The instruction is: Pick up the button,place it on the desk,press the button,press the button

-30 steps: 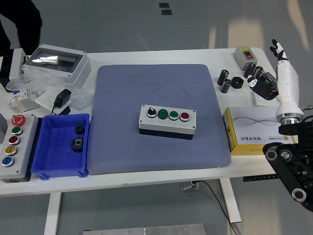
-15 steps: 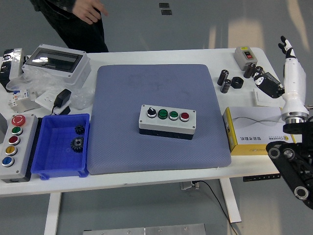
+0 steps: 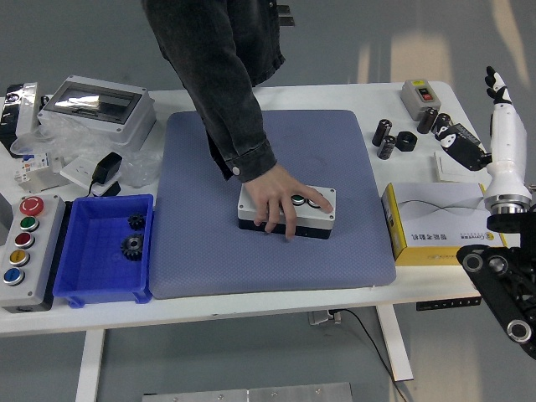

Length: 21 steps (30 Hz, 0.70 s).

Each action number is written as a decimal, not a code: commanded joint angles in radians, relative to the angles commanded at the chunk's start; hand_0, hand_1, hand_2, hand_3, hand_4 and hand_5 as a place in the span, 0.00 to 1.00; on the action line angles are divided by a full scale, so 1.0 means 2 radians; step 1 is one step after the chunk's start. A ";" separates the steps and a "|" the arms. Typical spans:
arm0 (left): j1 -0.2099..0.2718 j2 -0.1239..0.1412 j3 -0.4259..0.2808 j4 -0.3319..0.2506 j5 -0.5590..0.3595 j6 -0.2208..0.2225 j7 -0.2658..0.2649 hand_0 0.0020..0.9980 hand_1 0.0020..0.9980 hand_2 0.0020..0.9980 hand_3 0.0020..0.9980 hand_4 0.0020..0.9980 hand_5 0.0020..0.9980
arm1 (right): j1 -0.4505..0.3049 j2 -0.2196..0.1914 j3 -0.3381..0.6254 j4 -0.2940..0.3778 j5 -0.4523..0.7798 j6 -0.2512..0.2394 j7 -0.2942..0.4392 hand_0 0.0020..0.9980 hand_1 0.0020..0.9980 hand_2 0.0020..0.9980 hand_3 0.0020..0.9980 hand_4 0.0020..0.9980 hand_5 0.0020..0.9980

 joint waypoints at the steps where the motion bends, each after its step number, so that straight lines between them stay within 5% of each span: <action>1: 0.000 0.000 0.000 0.000 0.000 0.000 0.000 0.64 0.61 0.56 0.60 0.64 0.17 | 0.000 0.000 0.000 0.000 0.001 0.000 0.000 0.90 0.93 0.97 1.00 0.77 0.11; 15: 0.002 -0.005 0.006 0.000 -0.010 0.000 0.000 0.64 0.61 0.56 0.60 0.64 0.17 | -0.003 -0.007 0.003 0.009 0.019 0.000 0.002 0.90 0.93 0.97 1.00 0.77 0.13; 21: 0.004 -0.006 0.003 0.000 -0.010 0.002 0.003 0.64 0.61 0.56 0.60 0.64 0.17 | 0.016 -0.018 -0.020 0.027 -0.007 0.000 -0.055 0.90 0.93 0.97 1.00 0.77 0.14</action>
